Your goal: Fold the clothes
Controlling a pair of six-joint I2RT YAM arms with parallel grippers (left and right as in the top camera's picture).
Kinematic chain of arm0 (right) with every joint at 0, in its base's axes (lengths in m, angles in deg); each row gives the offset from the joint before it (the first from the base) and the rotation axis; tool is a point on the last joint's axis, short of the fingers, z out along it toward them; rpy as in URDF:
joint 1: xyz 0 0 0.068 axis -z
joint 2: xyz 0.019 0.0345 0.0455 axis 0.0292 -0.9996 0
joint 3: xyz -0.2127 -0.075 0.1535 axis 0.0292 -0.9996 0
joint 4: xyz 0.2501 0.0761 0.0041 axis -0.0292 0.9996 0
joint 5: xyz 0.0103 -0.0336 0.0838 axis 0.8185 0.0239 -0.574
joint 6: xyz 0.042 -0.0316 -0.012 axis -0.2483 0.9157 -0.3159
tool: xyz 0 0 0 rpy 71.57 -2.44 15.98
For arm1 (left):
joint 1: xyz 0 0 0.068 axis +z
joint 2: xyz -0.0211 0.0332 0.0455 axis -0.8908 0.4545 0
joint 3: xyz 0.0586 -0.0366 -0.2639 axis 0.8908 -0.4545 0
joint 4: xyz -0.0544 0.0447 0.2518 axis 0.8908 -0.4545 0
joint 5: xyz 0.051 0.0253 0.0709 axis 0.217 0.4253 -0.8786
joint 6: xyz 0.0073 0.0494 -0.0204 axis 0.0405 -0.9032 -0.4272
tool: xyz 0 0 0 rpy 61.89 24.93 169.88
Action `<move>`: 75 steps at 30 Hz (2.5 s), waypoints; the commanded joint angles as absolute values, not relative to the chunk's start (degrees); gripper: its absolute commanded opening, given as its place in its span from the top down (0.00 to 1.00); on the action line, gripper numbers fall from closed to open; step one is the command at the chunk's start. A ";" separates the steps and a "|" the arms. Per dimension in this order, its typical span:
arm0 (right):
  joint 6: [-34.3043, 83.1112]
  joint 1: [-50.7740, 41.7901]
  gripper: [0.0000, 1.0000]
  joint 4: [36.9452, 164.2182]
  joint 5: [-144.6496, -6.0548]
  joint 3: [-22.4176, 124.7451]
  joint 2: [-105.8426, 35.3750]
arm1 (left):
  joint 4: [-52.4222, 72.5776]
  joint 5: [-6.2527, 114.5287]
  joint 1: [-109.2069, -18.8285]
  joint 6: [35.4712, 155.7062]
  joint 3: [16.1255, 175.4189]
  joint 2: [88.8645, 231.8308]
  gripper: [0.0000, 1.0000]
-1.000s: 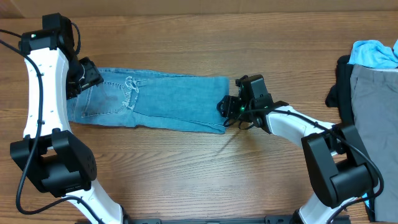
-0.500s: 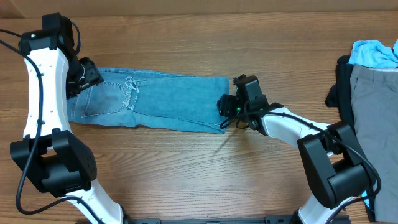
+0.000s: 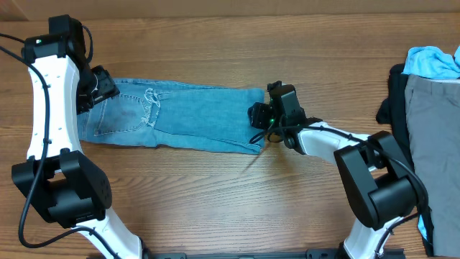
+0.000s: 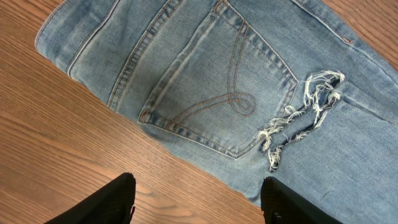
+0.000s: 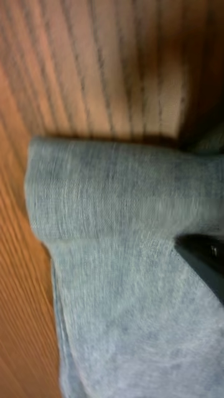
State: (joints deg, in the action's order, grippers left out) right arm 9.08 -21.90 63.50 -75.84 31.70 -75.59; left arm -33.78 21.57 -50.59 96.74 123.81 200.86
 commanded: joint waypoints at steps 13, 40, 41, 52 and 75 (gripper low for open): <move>16.45 -8.66 0.96 82.34 -68.43 33.65 -64.58 | -33.41 26.14 -52.14 96.45 123.55 201.32 0.29; 28.29 11.80 0.96 96.90 -80.94 37.21 -58.00 | -26.59 56.45 -81.91 80.08 119.38 209.69 0.96; 28.29 11.80 0.96 97.12 -80.94 37.21 -58.00 | -25.58 57.33 -83.37 80.12 119.38 211.18 0.96; 28.32 11.80 0.96 97.97 -80.87 37.21 -58.00 | -22.08 62.09 -91.87 81.55 119.38 221.32 0.96; 28.32 11.82 0.96 98.71 -79.21 37.19 -58.00 | -24.36 53.24 -93.10 87.05 120.60 225.60 0.96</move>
